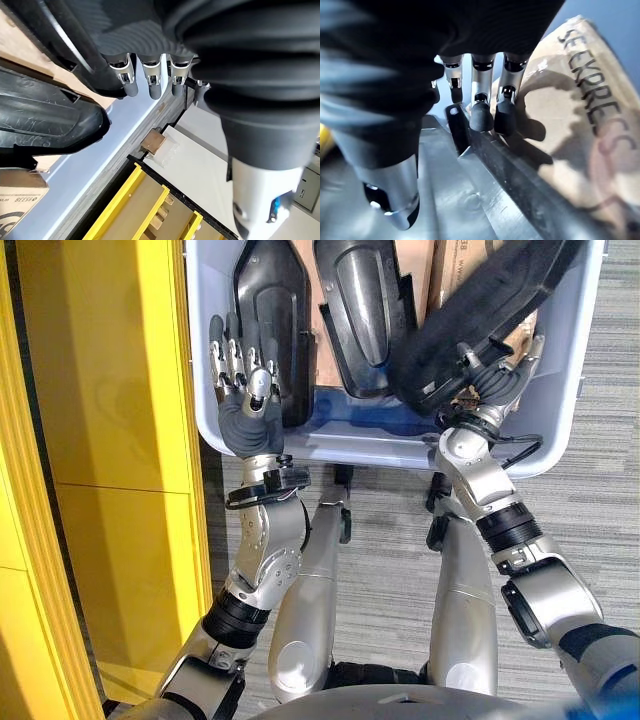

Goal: Move parts from the plastic box to the shelf.

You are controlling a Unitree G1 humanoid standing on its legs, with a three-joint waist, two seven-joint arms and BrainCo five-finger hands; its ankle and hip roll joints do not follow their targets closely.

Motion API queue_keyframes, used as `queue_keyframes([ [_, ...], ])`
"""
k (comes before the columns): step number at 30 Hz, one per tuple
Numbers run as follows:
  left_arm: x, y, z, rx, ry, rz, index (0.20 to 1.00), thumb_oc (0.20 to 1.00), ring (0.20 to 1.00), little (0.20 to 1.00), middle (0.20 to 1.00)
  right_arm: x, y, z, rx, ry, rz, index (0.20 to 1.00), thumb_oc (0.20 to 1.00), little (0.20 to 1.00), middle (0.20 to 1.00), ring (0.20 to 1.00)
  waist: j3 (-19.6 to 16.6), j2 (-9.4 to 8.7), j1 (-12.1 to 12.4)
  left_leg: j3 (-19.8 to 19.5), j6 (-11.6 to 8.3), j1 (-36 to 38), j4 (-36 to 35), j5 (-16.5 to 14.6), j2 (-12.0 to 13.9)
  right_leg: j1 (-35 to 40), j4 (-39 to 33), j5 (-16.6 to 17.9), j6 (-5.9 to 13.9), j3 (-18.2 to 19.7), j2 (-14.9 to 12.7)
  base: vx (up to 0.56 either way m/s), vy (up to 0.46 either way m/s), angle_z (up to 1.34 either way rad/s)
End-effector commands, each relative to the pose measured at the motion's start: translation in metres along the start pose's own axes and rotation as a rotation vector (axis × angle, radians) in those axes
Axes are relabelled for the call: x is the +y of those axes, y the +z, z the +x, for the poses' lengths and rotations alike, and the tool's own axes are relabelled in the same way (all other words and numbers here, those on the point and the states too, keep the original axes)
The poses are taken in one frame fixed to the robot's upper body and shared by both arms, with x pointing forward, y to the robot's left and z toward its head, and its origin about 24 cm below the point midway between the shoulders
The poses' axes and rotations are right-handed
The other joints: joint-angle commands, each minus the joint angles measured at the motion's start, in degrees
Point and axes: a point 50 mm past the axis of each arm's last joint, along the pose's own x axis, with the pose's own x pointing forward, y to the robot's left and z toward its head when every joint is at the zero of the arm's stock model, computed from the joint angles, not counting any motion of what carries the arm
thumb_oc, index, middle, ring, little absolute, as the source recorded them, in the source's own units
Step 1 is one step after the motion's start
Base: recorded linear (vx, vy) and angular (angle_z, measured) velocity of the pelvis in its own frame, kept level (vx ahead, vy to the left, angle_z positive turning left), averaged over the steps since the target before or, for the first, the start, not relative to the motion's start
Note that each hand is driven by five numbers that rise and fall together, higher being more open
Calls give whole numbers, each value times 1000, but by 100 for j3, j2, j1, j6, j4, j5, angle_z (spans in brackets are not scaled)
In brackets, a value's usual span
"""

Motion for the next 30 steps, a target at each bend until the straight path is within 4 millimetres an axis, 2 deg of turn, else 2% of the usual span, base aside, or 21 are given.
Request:
queue_keyframes([
  [1,-13,19,-3,-97,-73,-43,1000,1000,1000,1000,1000,1,29,-3,-261,31,-50,1000,1000,1000,1000,1000,-187,261,43,578,378,13,-214,203,-368,258,-261,279,-95,-135,204,0,0,0],
  [6,-13,20,-5,-91,-69,-43,1000,1000,1000,1000,1000,-1,61,-10,-454,31,-18,1000,1000,1000,1000,1000,-187,260,10,594,349,92,-212,193,-365,333,-271,277,-83,-113,191,0,0,0],
  [8,-10,23,-8,-91,-67,-47,1000,1000,1000,1000,1000,-5,74,-20,-546,38,3,1000,1000,1000,1000,1000,-187,272,-26,605,329,144,-212,173,-365,368,-277,280,-69,-83,185,8,-6,-4],
  [12,-10,24,-10,-94,-69,-55,1000,1000,1000,1000,1000,-3,81,-26,-592,32,-7,1000,1000,1000,1000,1000,-187,302,-45,633,314,187,-216,157,-366,401,-297,279,-70,-64,177,2,3,-3],
  [18,-7,24,-11,-85,-70,-66,1000,1000,1000,1000,1000,-7,83,-24,-597,-15,14,1000,1000,1000,1000,1000,-187,326,-43,628,290,239,-236,152,-371,475,-337,278,-61,-77,170,1,0,-1],
  [22,-7,25,-14,-95,-68,-60,1000,1000,1000,1000,1000,-13,79,-26,-534,-54,80,1000,1000,1000,1000,1000,-187,322,-84,640,274,271,-284,162,-359,496,-368,287,-55,-61,182,0,0,0],
  [26,-6,27,-16,-109,-60,-51,1000,1000,1000,1000,1000,-20,63,-29,-394,-64,133,1000,1000,1000,1000,1000,-187,302,-168,664,263,271,-301,145,-347,475,-386,292,-58,-26,199,-2,9,-1],
  [30,-6,27,-18,-130,-48,-46,1000,1000,1000,1000,1000,-16,42,-36,-217,20,180,1000,1000,1000,1000,1000,-187,297,-237,709,257,222,-328,165,-325,411,-421,314,-68,22,216,-13,39,-6],
])
